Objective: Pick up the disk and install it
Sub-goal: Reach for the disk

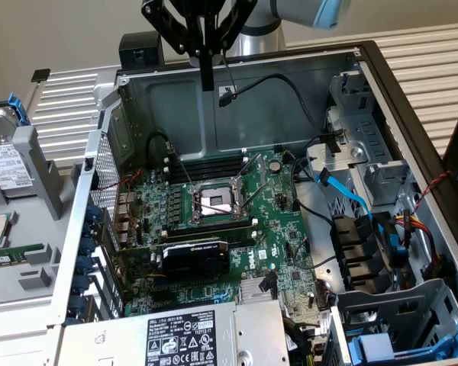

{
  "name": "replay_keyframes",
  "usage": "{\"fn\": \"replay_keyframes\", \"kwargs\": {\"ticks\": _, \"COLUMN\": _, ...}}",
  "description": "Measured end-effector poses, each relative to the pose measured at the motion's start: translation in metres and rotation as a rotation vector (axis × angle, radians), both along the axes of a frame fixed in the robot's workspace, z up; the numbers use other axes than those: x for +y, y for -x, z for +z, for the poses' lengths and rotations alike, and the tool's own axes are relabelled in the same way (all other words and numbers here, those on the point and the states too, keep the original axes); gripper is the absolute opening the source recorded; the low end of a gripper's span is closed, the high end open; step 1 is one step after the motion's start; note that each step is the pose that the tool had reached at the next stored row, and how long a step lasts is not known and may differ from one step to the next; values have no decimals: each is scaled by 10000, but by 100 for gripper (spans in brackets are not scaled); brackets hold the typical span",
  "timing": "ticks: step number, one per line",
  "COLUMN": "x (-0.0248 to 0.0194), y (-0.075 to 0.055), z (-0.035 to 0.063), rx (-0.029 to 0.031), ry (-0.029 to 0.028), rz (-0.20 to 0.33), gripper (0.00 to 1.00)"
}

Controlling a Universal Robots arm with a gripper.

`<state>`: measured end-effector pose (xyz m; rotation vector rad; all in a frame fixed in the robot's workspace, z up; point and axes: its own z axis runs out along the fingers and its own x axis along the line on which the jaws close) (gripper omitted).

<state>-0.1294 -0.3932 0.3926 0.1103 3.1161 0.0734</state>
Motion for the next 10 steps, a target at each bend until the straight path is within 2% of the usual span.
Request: {"fn": "replay_keyframes", "kwargs": {"ticks": 10, "x": -14, "y": 415, "z": 0, "rx": -21, "ry": -8, "rz": 0, "gripper": 11}}
